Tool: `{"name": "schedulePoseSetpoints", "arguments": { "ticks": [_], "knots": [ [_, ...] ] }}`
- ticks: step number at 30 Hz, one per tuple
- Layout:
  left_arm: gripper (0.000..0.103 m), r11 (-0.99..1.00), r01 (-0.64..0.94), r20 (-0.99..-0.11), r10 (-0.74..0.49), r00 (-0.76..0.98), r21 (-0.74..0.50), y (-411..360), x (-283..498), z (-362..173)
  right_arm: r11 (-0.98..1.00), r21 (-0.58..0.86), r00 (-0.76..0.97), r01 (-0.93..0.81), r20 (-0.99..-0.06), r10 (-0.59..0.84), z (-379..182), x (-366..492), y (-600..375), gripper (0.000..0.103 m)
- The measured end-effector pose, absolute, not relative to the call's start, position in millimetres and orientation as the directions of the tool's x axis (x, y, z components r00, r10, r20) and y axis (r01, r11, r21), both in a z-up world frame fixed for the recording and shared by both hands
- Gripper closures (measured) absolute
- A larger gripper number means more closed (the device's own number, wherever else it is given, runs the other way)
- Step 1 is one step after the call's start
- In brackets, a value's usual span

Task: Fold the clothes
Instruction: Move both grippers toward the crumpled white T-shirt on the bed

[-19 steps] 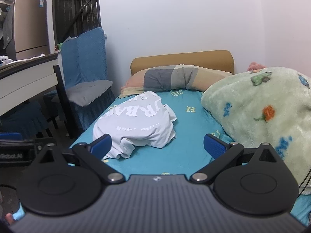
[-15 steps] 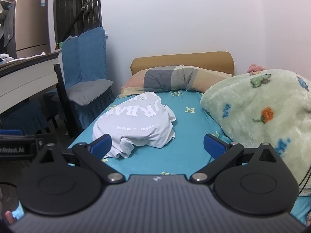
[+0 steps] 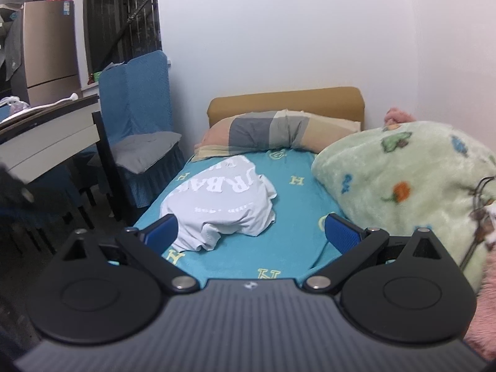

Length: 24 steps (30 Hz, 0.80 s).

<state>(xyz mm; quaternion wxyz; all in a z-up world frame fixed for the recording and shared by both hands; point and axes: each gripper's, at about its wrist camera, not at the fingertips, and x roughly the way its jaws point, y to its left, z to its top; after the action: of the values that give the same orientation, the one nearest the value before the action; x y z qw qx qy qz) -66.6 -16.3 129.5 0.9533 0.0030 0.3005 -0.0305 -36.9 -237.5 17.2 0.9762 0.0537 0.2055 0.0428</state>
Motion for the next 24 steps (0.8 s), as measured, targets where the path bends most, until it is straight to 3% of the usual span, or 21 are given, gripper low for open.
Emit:
{"name": "schedulePoseSetpoints", "arguments": {
  "ticks": [2,6,9,15,24],
  "knots": [
    [0.0,0.998,0.051,-0.574,-0.016,0.819,0.045,-23,-77,147,0.989,0.137,0.913,-0.059,-0.393,0.109,26,-46,-241,0.0],
    [0.0,0.998,-0.033,-0.678,-0.018,0.735,-0.061,-8,-78,159,0.987,0.147,0.908,-0.071,-0.401,0.125,41,-57,-244,0.0],
    [0.0,0.991,-0.118,-0.717,0.033,0.696,-0.069,8,-80,163,0.988,0.139,0.918,-0.069,-0.379,0.117,50,-65,-241,0.0],
    [0.0,0.984,-0.161,-0.686,0.169,0.708,0.077,14,-96,193,0.985,0.154,0.928,-0.08,-0.35,0.13,71,-73,-229,0.0],
    [0.0,0.984,-0.174,-0.659,0.149,0.737,0.029,14,-112,202,0.982,0.172,0.933,-0.076,-0.335,0.131,104,-91,-226,0.0]
  ]
}}
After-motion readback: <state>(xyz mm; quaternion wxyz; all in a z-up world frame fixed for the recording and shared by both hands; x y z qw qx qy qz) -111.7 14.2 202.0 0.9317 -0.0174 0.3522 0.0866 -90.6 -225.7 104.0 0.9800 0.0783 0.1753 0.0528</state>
